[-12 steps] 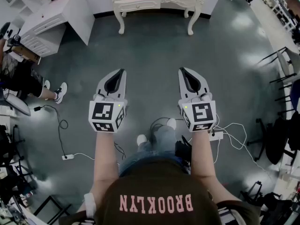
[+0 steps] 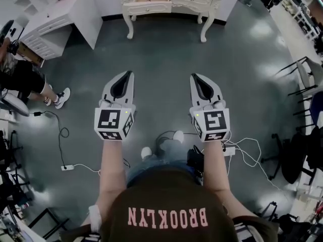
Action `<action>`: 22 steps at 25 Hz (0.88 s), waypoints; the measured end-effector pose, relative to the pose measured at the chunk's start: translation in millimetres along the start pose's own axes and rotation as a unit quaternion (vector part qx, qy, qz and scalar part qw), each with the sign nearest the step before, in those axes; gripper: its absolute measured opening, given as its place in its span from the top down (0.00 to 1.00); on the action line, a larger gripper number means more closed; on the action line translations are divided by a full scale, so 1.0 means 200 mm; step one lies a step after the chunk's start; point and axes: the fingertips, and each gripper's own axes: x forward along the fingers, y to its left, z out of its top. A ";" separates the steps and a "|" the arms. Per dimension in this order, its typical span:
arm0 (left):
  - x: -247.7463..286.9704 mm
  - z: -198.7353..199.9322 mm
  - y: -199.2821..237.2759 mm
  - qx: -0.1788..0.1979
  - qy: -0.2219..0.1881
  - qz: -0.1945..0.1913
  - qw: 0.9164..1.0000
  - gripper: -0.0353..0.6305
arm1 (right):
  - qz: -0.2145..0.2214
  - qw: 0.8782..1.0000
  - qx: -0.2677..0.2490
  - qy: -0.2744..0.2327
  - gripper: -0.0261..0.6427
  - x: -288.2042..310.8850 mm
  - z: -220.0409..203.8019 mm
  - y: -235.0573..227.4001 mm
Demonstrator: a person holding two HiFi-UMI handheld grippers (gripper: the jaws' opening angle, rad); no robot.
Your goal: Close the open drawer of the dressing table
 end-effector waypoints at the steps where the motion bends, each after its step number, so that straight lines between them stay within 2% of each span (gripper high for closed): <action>1: 0.04 0.00 -0.03 0.000 0.000 0.003 1.000 0.94 | 0.005 1.000 -0.003 -0.002 0.97 0.01 0.00 -0.04; 5: 0.24 0.05 -0.10 0.001 -0.004 0.025 1.000 0.94 | 0.026 1.000 -0.010 -0.013 0.97 0.09 0.01 -0.22; 8: 0.35 0.07 -0.14 0.017 0.002 0.041 0.999 0.94 | 0.042 0.999 -0.010 -0.021 0.97 0.16 0.01 -0.35; 11: 0.44 0.08 -0.21 0.025 0.004 0.044 0.999 0.94 | 0.042 0.999 -0.007 -0.023 0.97 0.21 -0.01 -0.47; 13: 0.49 0.07 -0.24 0.016 0.005 0.043 0.999 0.94 | 0.042 0.999 -0.013 -0.020 0.97 0.23 -0.03 -0.52; 17: 0.59 0.05 -0.27 -0.002 0.000 0.044 0.999 0.94 | 0.070 0.997 -0.042 -0.017 0.97 0.28 -0.06 -0.55; 22: 0.70 0.05 -0.20 -0.018 -0.001 0.046 0.999 0.94 | 0.087 0.995 -0.012 -0.040 0.97 0.40 -0.01 -0.59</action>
